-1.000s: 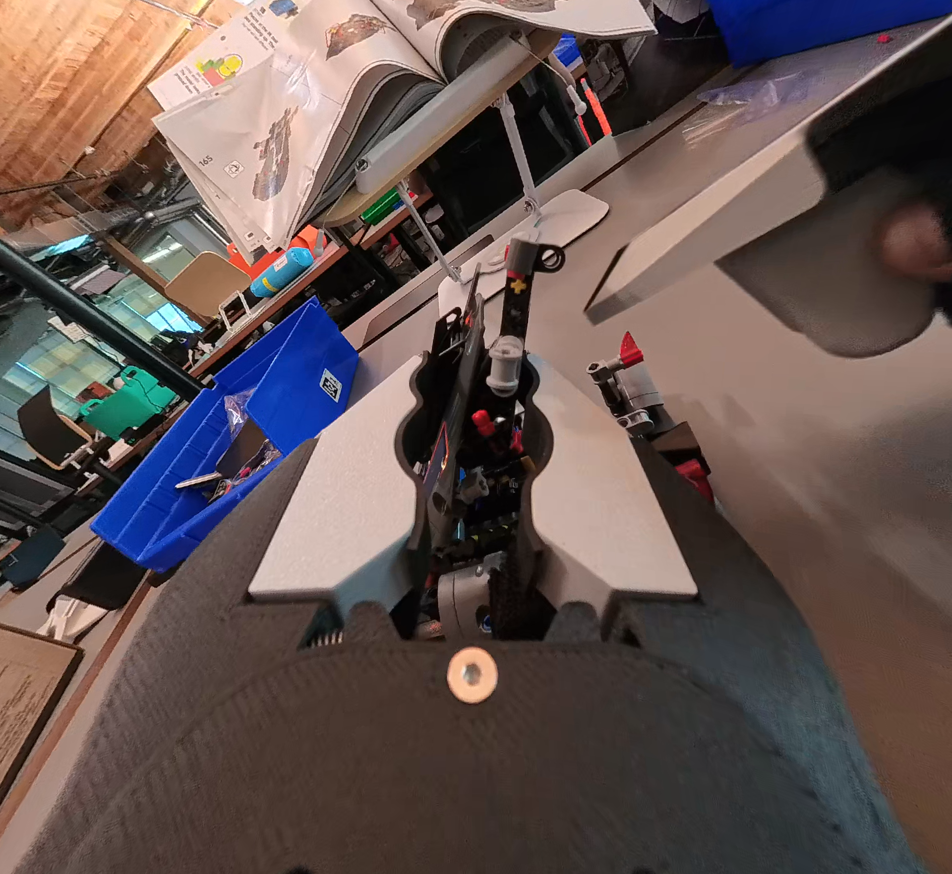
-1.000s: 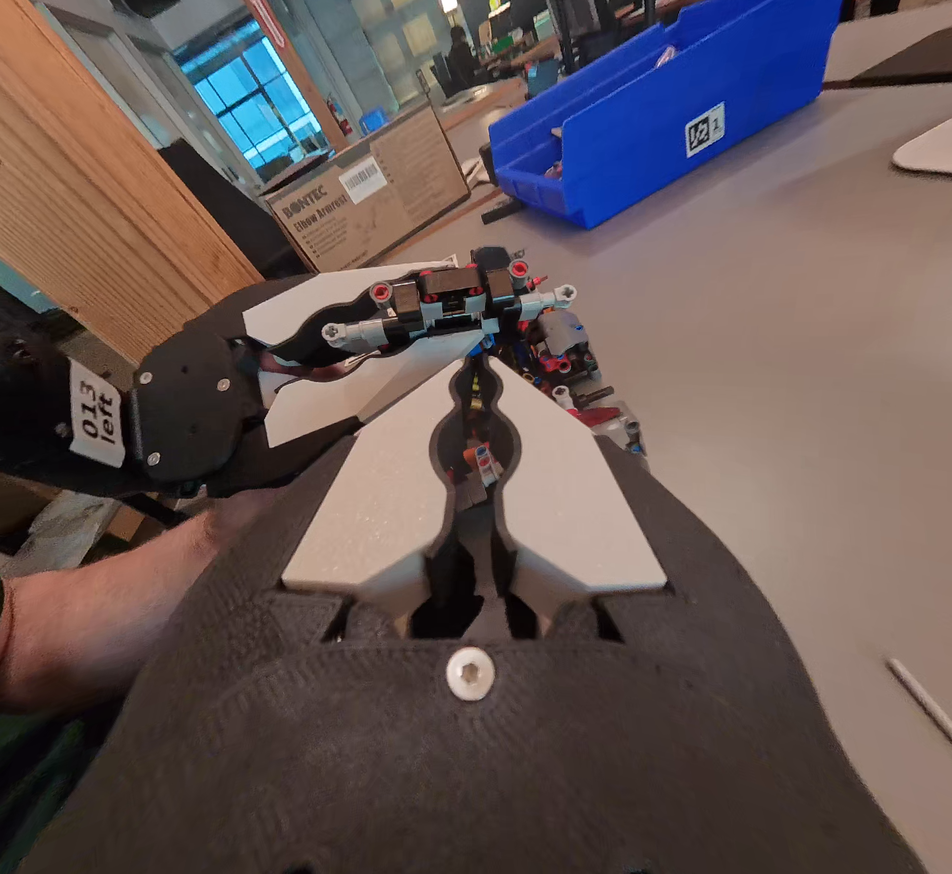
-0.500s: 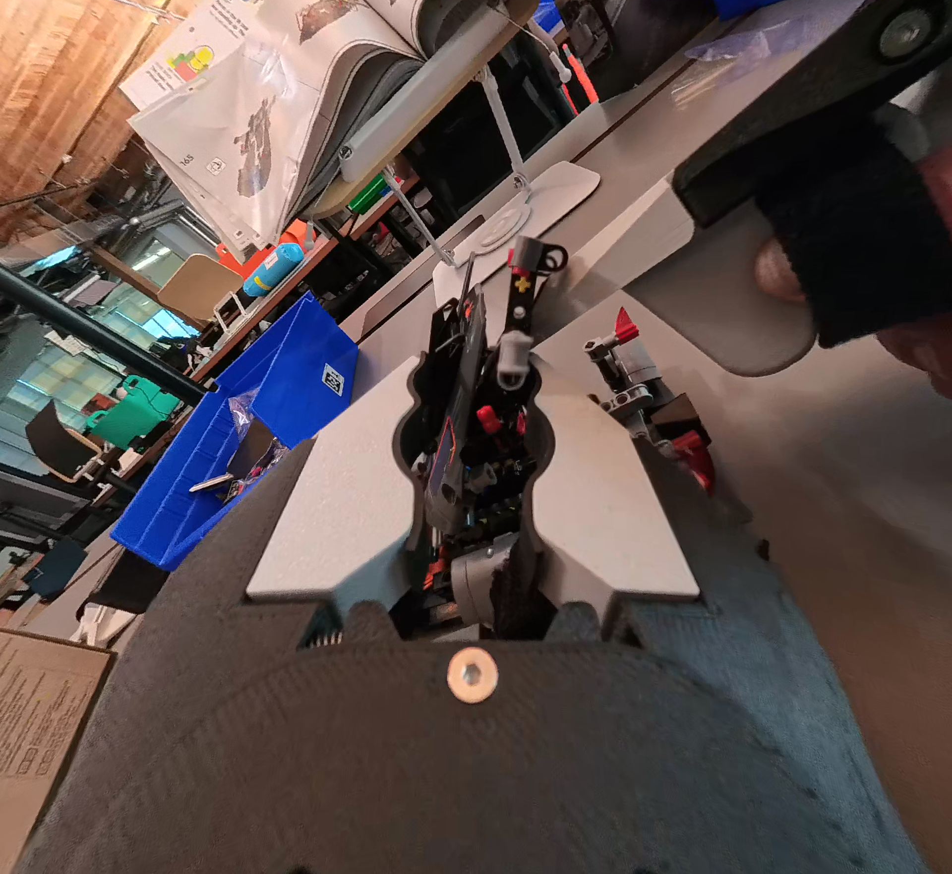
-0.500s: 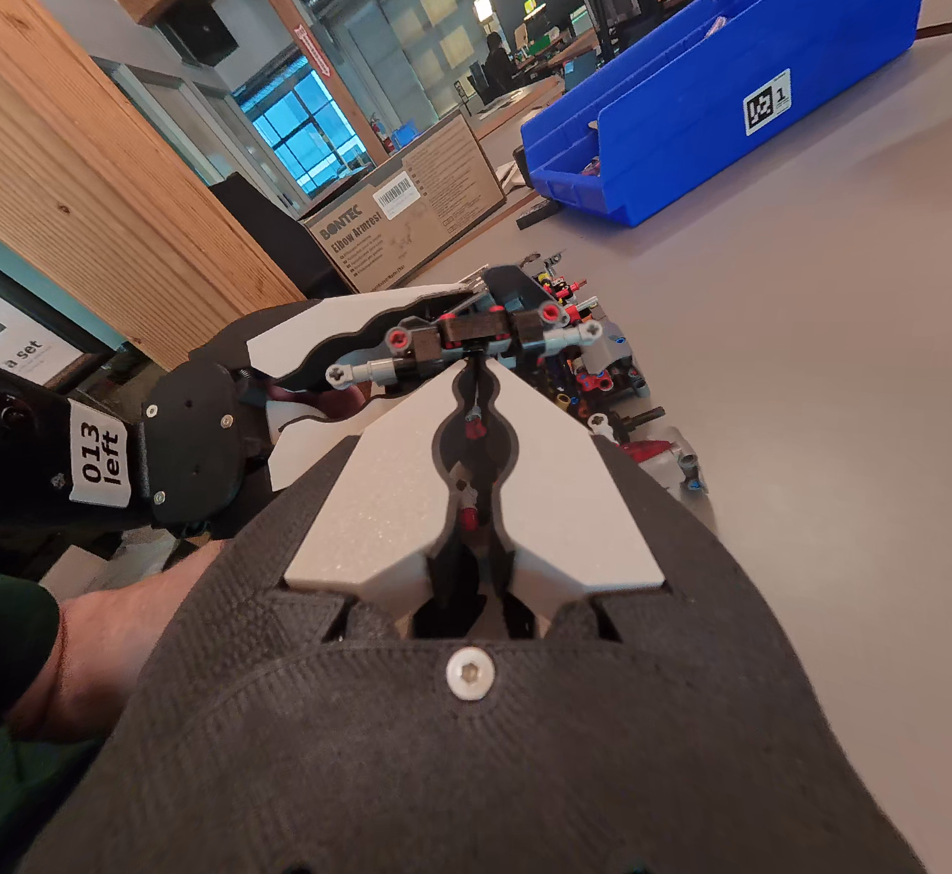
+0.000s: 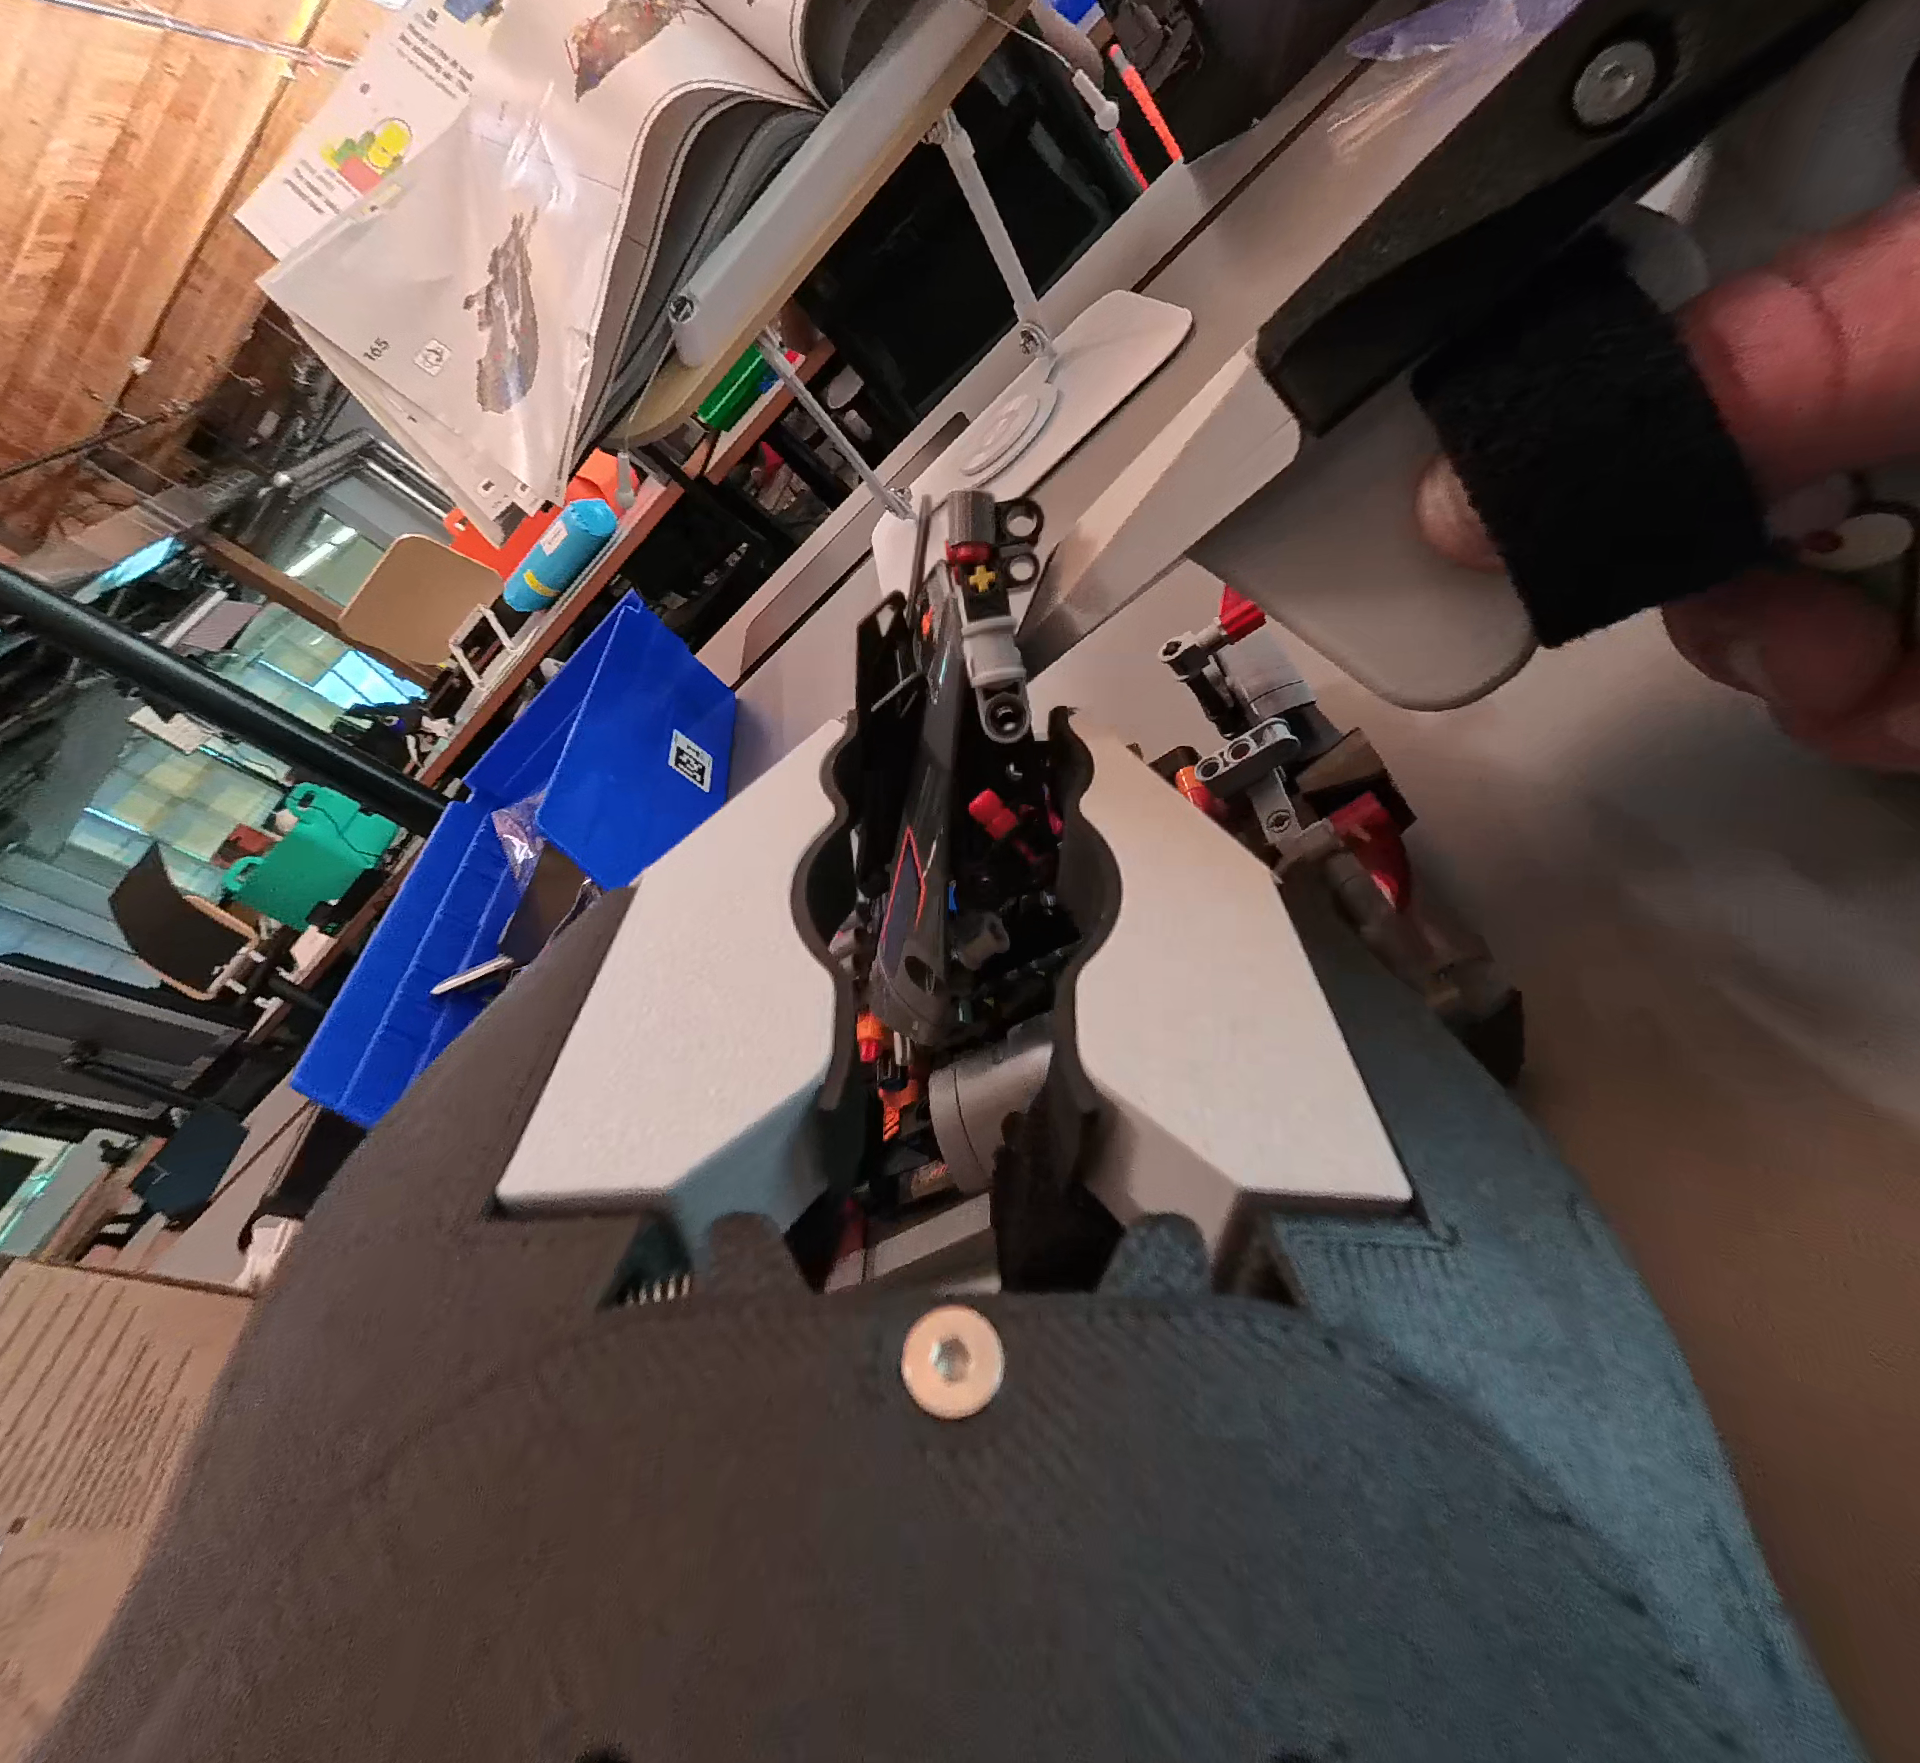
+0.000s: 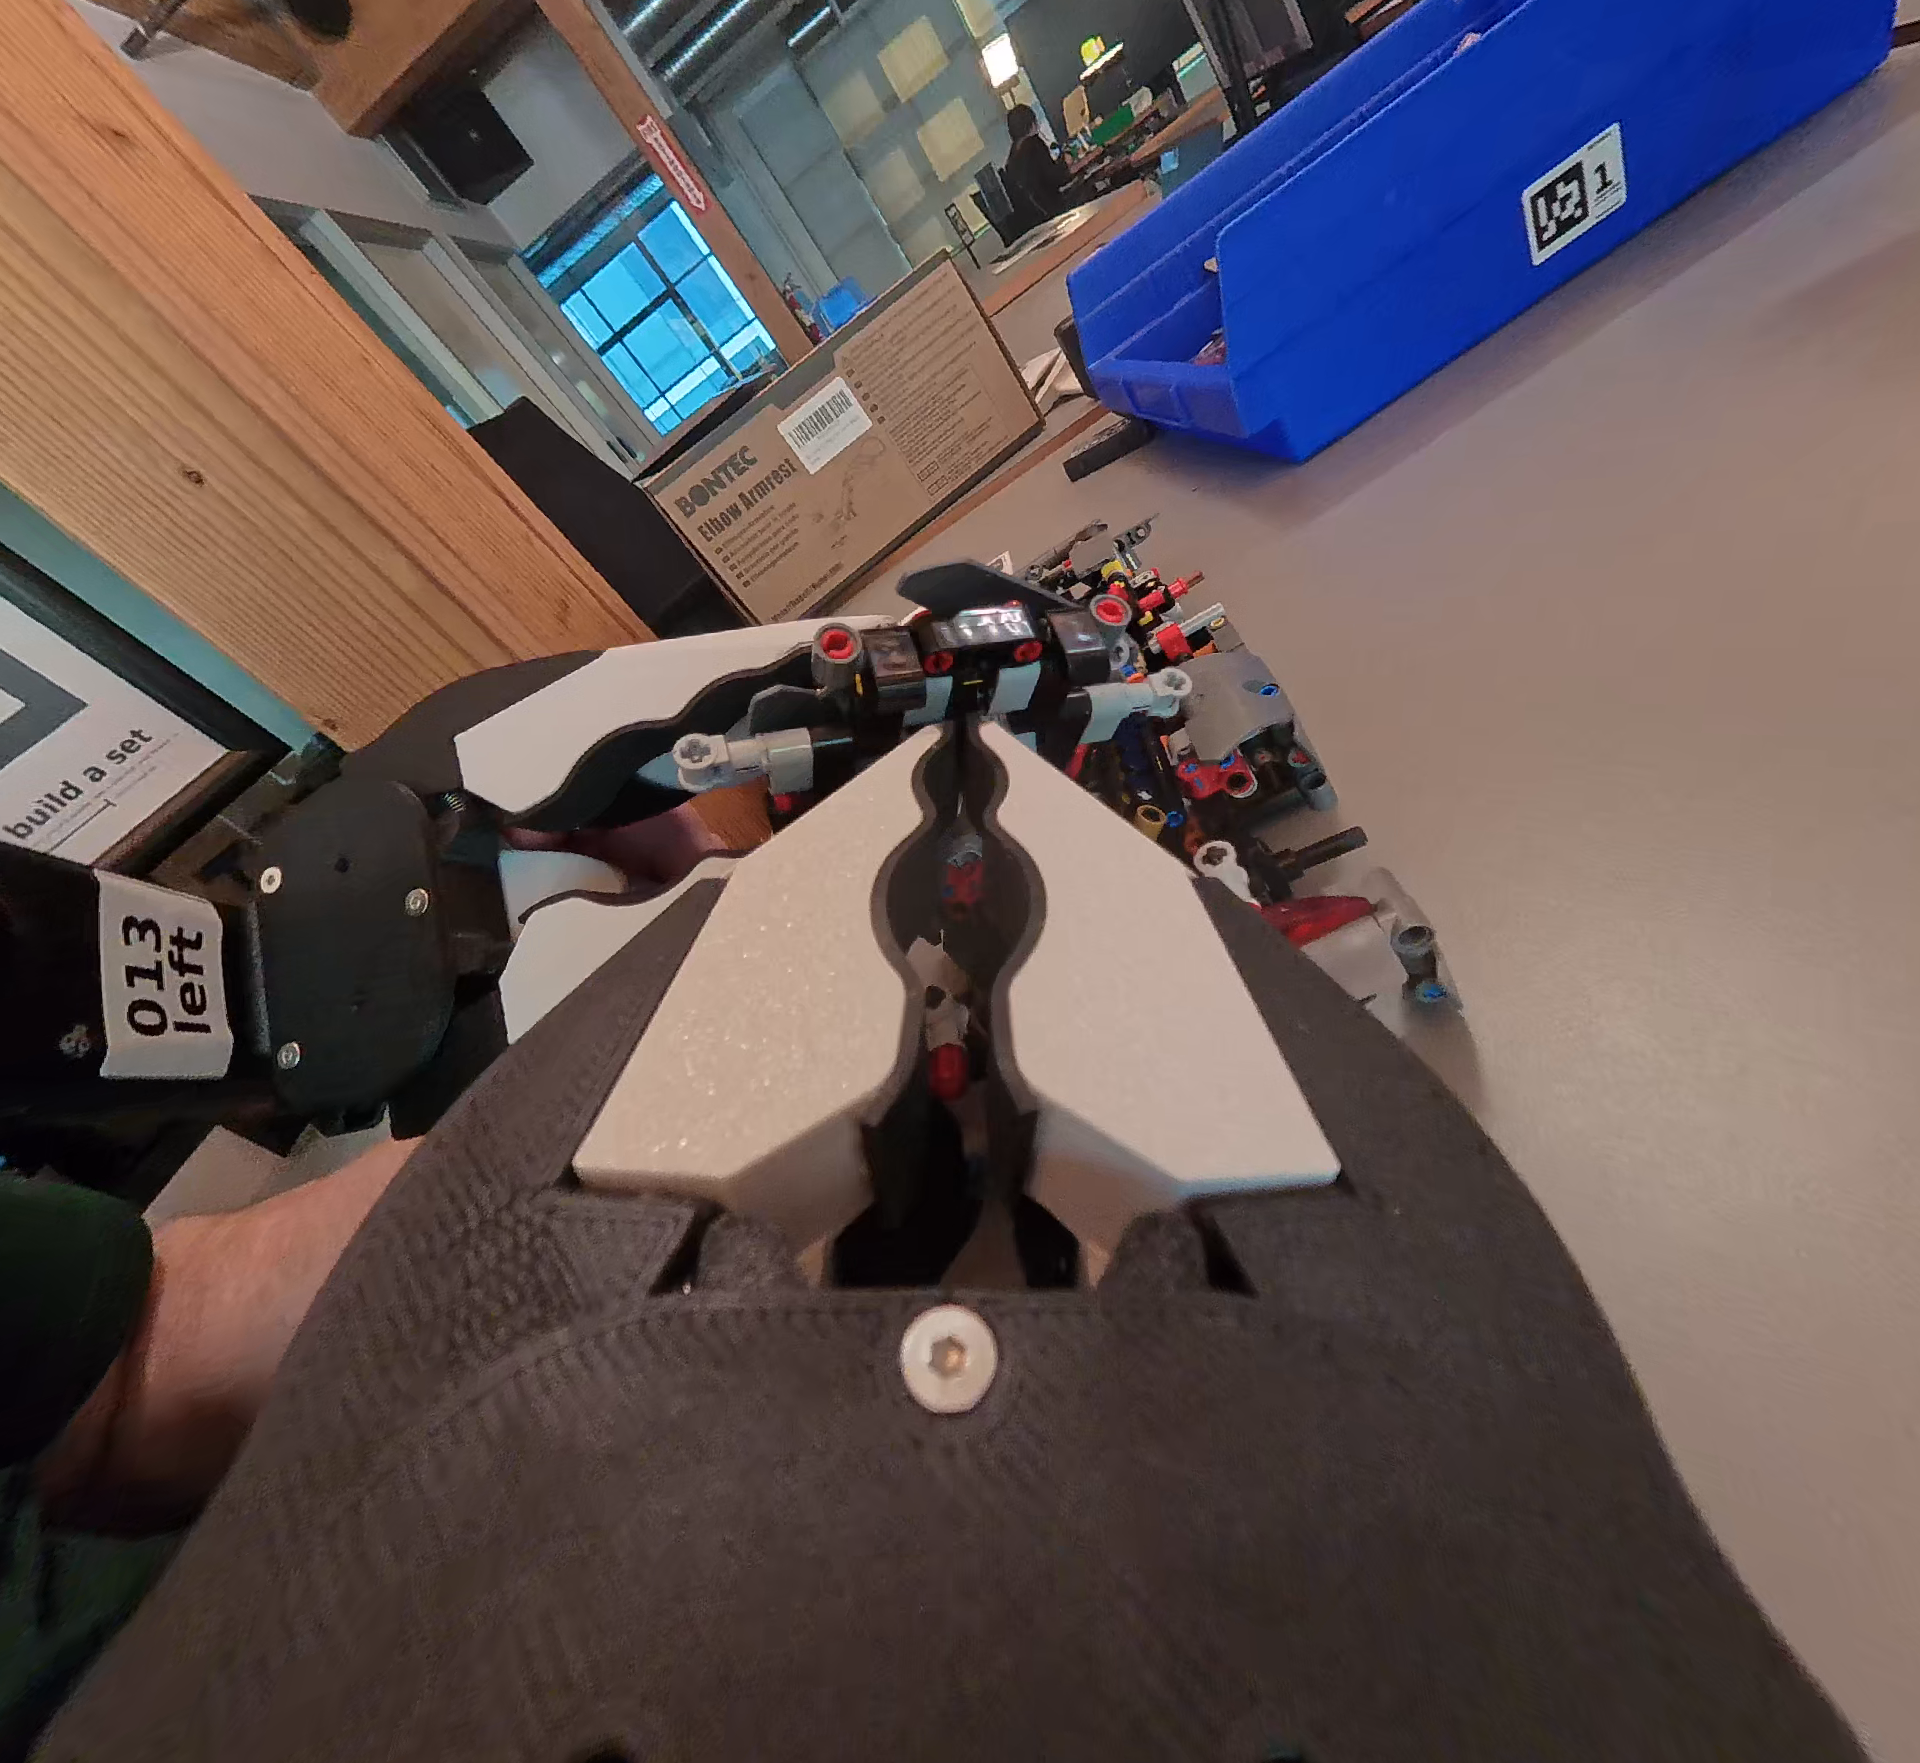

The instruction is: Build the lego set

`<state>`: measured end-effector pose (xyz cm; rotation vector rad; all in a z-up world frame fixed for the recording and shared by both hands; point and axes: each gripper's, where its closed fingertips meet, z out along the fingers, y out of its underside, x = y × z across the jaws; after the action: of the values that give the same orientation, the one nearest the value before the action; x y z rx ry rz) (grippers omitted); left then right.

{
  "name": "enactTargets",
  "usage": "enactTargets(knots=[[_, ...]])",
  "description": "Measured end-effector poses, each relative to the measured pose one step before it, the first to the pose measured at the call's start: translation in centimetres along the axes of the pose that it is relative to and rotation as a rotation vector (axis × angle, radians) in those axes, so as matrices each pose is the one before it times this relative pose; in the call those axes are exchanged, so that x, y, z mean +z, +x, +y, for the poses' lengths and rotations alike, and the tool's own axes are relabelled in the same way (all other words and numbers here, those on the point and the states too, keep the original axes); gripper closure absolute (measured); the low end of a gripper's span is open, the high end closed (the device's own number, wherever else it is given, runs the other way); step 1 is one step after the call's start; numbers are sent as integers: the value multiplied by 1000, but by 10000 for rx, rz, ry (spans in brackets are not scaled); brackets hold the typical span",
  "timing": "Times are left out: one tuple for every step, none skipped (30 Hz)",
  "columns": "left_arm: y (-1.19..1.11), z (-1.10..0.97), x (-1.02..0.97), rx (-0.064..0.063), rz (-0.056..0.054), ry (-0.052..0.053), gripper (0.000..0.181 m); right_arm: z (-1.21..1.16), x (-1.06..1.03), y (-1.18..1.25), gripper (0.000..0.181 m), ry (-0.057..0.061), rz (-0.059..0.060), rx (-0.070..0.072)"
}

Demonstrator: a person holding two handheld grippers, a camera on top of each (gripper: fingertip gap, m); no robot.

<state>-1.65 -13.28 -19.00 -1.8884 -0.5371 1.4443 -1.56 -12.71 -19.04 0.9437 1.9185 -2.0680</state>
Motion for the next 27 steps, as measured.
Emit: enactTargets(knots=[[2,-13,-178,28,-105,57,149,21,19,-20,181,-1,-17,3],[104,19,-96,-22,12,53,149,-14,9,31,181,30,12,-5],[65,78,-15,-72,49,-21,148,26,5,33,181,9,-3,19],[-24,6,-51,-21,11,-23,148,21,21,-25,181,-8,-45,29],[-56,2,-67,46,-18,-25,149,26,23,-53,181,-20,-26,0],[-35,23,-11,31,11,-17,149,10,-10,-30,181,-12,24,-25],[-17,-6,-5,-5,15,13,149,98,-39,0,181,-83,55,-9],[-72,-8,-3,8,-30,24,149,159,-81,58,181,-139,93,-32],[-79,-15,23,-73,-11,25,149,124,-137,128,181,-125,117,-96],[-60,-42,44,-170,46,36,150,154,-139,134,181,-165,69,-95],[-100,-53,38,-138,31,42,150,214,-57,74,181,-213,-18,-3],[-109,-30,43,-55,11,32,149,206,0,20,178,-194,-80,107],[-46,-19,61,-9,27,24,149,47,22,24,177,-52,-60,98],[-1,-23,71,-7,30,19,150,30,66,-27,174,1,-49,9],[-13,-12,31,-12,23,9,150,165,131,20,172,-68,8,-35],[-21,-15,-2,-43,20,21,150,121,123,3,172,-46,14,-16],[-92,-16,-45,-80,3,44,150,0,79,-99,173,11,-64,11],[-58,4,-21,-71,39,40,150,-19,60,-84,173,18,-96,57],[-22,-7,6,-61,76,20,149,-23,37,8,173,5,-82,82],[7,-24,-3,-85,87,25,150,-52,33,9,174,7,-79,65],[-20,-14,11,-59,80,33,150,-87,21,-19,175,36,-74,8],[19,-10,2,-47,107,34,150,-146,1,27,175,62,-15,-36],[6,3,-7,-69,87,25,149,-134,36,-58,177,52,-55,-54],[-8,-9,-27,-37,33,7,150,-135,41,-129,179,66,-105,-12],[46,-1,-11,-4,45,-6,150,-106,59,-95,181,56,-104,35],[56,-11,2,13,34,9,150,-8,90,-78,181,2,-121,96],[65,12,-7,63,44,14,150,23,113,47,181,-16,-61,140]])
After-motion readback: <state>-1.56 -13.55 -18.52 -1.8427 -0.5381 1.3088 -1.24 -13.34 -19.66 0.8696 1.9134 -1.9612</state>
